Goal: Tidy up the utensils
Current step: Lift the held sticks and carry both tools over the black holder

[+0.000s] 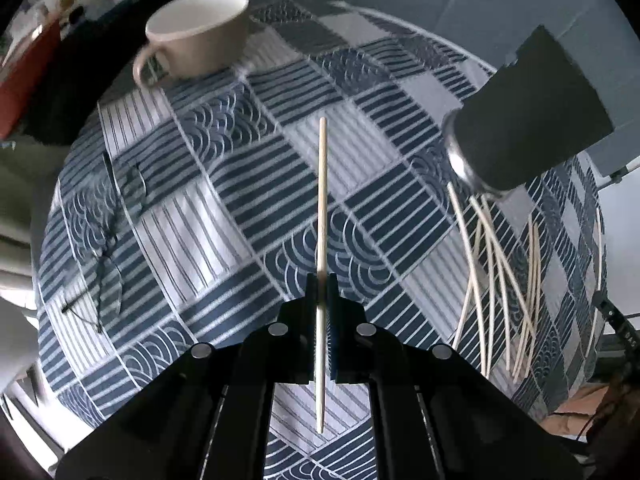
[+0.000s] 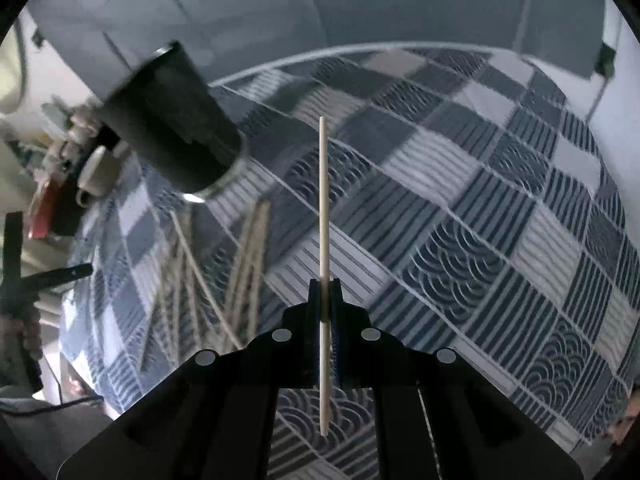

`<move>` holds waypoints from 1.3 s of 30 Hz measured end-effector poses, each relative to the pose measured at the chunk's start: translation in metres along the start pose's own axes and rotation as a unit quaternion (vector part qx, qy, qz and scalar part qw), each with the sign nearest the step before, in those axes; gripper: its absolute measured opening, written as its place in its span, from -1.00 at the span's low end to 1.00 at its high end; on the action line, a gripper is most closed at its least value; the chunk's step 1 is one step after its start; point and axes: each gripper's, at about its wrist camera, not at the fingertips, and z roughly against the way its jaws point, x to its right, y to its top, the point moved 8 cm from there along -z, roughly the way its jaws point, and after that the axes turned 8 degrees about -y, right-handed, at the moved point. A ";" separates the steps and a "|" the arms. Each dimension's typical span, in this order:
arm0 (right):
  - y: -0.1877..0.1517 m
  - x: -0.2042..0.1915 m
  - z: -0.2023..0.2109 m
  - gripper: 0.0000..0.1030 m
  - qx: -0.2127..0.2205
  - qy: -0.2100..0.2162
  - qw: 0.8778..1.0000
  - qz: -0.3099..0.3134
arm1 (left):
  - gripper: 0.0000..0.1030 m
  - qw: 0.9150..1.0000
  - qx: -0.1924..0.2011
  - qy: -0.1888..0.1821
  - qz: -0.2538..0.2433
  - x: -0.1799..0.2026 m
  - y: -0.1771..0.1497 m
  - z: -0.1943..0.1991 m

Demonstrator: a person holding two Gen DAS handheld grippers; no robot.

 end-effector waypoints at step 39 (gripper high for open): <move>0.180 -0.127 0.072 -0.91 0.174 0.154 0.968 0.090 | -0.91 0.969 0.164 -0.104 -0.150 0.199 0.172 0.084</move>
